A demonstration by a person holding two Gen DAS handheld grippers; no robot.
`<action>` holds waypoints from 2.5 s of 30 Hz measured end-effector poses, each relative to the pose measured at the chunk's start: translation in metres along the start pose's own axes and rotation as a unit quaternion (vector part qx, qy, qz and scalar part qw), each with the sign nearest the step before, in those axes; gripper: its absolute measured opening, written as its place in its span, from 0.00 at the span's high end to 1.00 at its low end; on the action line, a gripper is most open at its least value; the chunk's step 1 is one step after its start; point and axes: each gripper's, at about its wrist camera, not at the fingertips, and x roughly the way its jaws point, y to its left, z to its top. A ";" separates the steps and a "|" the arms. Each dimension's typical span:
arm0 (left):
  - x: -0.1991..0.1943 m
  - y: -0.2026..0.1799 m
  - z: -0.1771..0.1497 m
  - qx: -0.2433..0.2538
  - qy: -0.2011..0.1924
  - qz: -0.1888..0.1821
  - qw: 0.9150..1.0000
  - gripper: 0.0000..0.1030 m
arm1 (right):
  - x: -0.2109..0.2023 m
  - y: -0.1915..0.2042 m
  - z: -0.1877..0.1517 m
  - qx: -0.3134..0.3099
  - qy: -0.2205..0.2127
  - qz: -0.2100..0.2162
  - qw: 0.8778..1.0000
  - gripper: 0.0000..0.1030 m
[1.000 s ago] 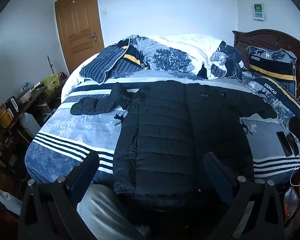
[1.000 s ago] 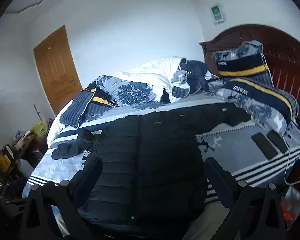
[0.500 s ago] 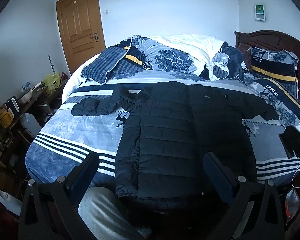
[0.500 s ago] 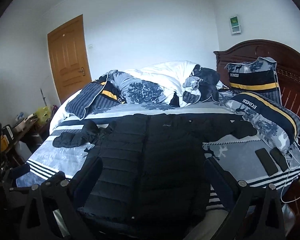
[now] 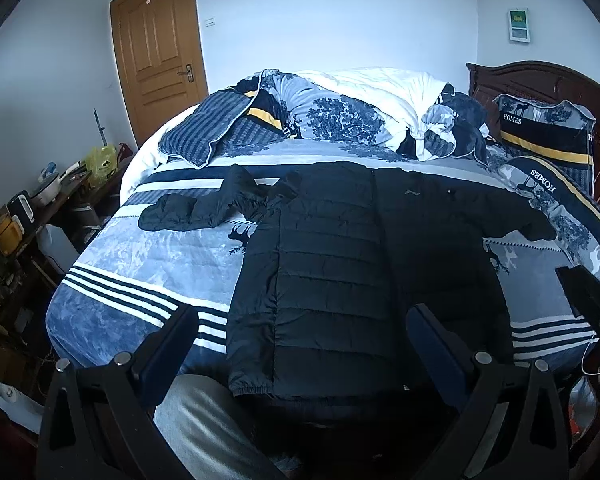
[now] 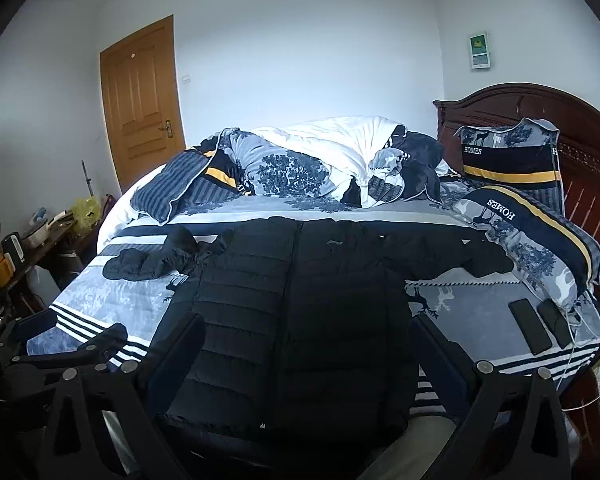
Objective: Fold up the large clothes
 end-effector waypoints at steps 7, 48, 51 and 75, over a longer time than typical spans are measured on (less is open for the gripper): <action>0.012 0.002 0.002 0.004 0.004 -0.008 1.000 0.00 | -0.001 0.002 -0.004 -0.004 0.004 0.009 1.000 0.01; 0.007 -0.014 0.081 0.037 -0.080 -0.057 0.995 0.00 | 0.011 -0.002 0.045 -0.019 0.015 0.012 1.000 0.00; 0.006 -0.018 0.079 0.034 -0.082 -0.034 0.995 0.00 | 0.011 -0.010 0.043 -0.005 0.010 0.023 1.000 0.00; -0.035 -0.034 0.069 0.059 -0.122 -0.015 0.991 0.00 | 0.029 -0.034 0.061 0.009 0.002 0.023 1.000 0.00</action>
